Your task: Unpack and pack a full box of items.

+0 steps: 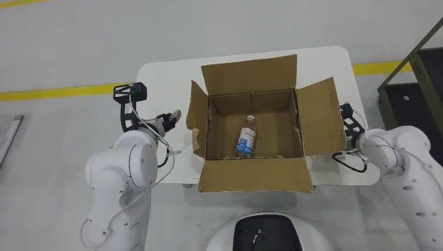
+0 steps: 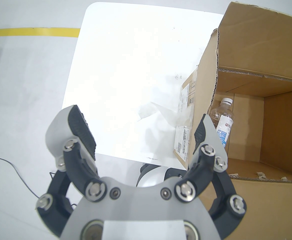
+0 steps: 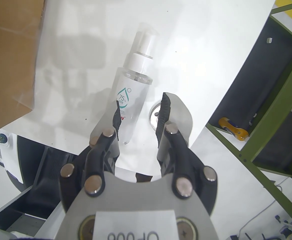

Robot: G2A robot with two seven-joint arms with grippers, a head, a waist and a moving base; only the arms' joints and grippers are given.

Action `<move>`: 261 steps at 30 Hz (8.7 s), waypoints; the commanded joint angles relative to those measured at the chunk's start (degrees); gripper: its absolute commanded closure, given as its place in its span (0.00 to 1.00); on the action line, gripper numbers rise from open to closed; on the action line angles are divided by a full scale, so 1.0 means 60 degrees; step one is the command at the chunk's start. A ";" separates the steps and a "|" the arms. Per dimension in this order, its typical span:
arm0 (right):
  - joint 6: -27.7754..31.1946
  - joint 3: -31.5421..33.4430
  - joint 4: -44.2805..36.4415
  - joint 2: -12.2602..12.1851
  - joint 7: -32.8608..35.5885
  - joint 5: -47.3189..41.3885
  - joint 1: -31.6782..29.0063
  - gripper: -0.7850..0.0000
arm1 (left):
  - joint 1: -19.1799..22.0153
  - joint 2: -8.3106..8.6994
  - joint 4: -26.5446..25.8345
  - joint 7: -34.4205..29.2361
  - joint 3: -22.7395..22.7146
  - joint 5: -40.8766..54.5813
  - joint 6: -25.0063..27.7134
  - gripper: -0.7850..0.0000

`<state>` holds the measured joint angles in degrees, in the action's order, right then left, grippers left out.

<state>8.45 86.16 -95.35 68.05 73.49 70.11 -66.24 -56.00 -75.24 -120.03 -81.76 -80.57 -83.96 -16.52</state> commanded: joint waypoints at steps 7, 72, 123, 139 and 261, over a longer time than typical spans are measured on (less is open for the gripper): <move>-0.0097 -0.0179 0.0290 -0.0013 -0.0100 -0.0151 0.0107 0.51 | 0.0000 0.0000 0.0000 0.0000 0.0000 0.0000 0.0000 0.00; -0.0388 0.2887 -0.0767 -0.0504 -0.1820 -0.4208 -0.0727 1.00 | 0.0000 0.0000 0.0000 0.0000 0.0000 0.0000 0.0000 0.00; -0.0915 -0.0513 -0.2854 -0.0648 -0.3368 -0.9043 -0.0483 1.00 | 0.0000 0.0000 0.0000 0.0000 0.0000 0.0000 0.0000 0.00; -0.1521 -0.1284 -0.2396 -0.0596 -0.3861 -0.8128 -0.0171 1.00 | 0.0000 0.0000 0.0000 0.0000 0.0000 0.0000 0.0000 0.00; -0.4742 -0.0612 -0.4337 0.0317 -0.5801 -0.5633 -0.0829 1.00 | 0.0000 0.0000 0.0000 0.0000 0.0000 0.0000 0.0000 0.00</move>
<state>-20.00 82.48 -121.37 69.96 38.69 36.32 -71.21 -56.00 -75.24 -120.03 -81.76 -80.57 -83.96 -16.52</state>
